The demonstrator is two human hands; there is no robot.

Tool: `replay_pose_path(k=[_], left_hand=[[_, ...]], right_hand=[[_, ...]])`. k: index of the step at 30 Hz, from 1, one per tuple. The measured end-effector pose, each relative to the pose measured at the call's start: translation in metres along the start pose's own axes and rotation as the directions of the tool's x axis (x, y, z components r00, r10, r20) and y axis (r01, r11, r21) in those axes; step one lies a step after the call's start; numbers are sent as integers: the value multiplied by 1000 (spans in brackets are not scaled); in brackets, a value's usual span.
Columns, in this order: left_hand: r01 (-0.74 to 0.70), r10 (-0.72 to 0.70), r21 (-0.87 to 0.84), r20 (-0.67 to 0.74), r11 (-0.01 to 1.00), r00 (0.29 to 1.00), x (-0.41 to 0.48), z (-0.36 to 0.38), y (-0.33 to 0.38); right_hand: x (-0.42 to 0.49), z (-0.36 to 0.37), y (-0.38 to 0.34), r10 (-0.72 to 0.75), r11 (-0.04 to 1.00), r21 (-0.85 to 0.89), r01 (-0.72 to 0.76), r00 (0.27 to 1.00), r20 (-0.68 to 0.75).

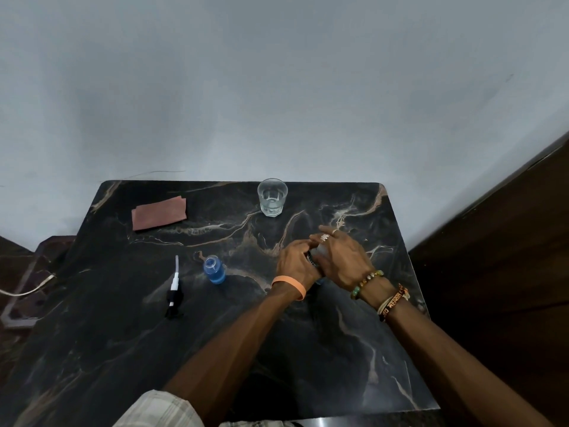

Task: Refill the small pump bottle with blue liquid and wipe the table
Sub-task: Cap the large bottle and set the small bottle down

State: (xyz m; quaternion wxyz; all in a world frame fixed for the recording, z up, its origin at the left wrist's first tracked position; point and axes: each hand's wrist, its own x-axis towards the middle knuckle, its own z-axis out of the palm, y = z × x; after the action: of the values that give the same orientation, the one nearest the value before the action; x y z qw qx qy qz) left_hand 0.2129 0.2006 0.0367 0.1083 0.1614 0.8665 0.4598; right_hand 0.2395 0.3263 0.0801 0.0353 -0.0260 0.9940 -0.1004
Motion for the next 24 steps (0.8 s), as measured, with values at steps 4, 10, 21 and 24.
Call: replay_pose_path(k=[4,10,21,24], left_hand=[[38,-38,4,-1,999,999,1,0,-1],[33,-33,9,0,999,999,3,2,-2],[46,-46,-35,-6,998,999,4,4,-1],[53,-53,-17,0,998,999,4,3,-1]], right_hand=[[0,1,-4,60,998,-33,-61,998,-20],[0,-2,-5,36,996,-85,-31,998,56],[-3,3,-3,59,993,-106,-56,998,25],[0,3,-5,62,993,-104,-59,998,26]])
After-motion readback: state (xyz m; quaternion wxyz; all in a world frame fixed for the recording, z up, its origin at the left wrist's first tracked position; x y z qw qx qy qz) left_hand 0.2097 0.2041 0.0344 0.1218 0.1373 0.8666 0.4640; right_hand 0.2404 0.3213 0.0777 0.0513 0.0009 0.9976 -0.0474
